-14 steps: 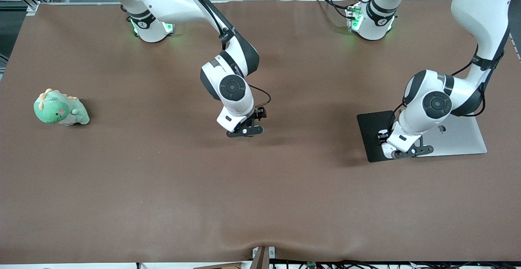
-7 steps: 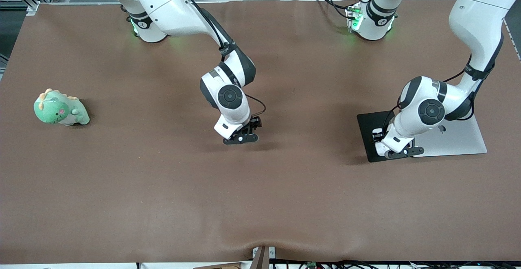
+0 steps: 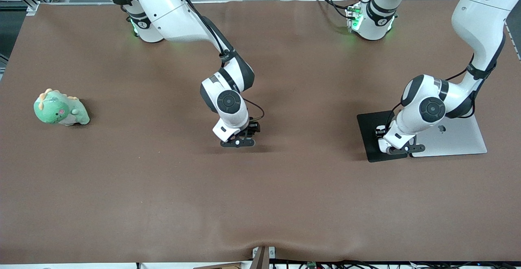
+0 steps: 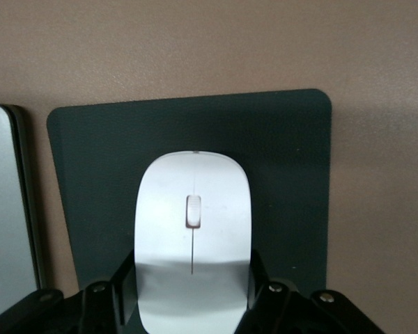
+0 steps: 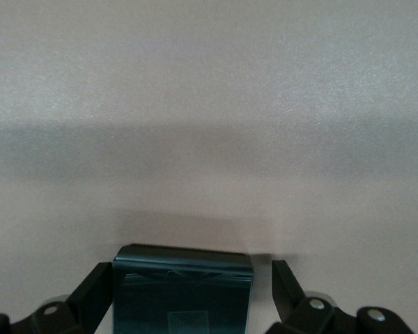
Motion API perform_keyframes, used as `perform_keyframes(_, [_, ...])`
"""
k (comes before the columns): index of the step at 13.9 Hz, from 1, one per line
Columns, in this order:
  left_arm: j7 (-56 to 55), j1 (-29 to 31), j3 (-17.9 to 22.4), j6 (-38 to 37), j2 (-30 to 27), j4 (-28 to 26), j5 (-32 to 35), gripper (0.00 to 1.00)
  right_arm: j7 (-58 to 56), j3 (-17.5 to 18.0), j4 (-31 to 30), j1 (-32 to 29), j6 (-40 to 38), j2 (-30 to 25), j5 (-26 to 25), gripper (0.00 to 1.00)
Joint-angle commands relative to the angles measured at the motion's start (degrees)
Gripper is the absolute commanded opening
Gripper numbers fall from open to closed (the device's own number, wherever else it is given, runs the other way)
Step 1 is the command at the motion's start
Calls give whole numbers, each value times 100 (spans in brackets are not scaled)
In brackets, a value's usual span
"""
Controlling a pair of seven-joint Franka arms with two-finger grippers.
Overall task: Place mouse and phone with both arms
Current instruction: 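Lower the mouse onto the pad while the right gripper grasps the phone, then open the left gripper and lift away while the right gripper lifts the phone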
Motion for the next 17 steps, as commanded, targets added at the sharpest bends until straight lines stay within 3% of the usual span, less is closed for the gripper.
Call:
perform_keyframes(1, [1, 108, -94, 116, -78, -158, 123, 59, 280, 39, 43, -48, 18, 42, -80, 100])
perform_keyframes(2, [1, 108, -94, 116, -78, -158, 123, 60, 542, 39, 43, -48, 18, 51, -62, 100])
perform_keyframes(3, [1, 108, -94, 116, -69, -158, 123, 74, 849, 39, 52, -48, 18, 51, -53, 100])
perform_keyframes(4, [-33, 108, -94, 116, -69, -158, 123, 100, 965, 39, 61, -39, 18, 51, -44, 100])
perform_keyframes(6, [-51, 117, -103, 107, -121, -141, 123, 100, 993, 39, 52, -13, 9, 42, -36, 100])
perform_keyframes(9, [-25, 99, -182, 28, -428, 113, 105, 100, 993, 57, 87, -13, 0, 25, -18, 2])
perform_keyframes(12, [-51, 108, -393, -391, -1051, 517, -44, 100, 914, 48, 96, -48, -61, -106, -35, 0])
perform_keyframes(17, [404, 99, -893, -3219, -1299, 2554, -492, 100, 800, 39, -35, -731, -1140, -1274, -36, 0])
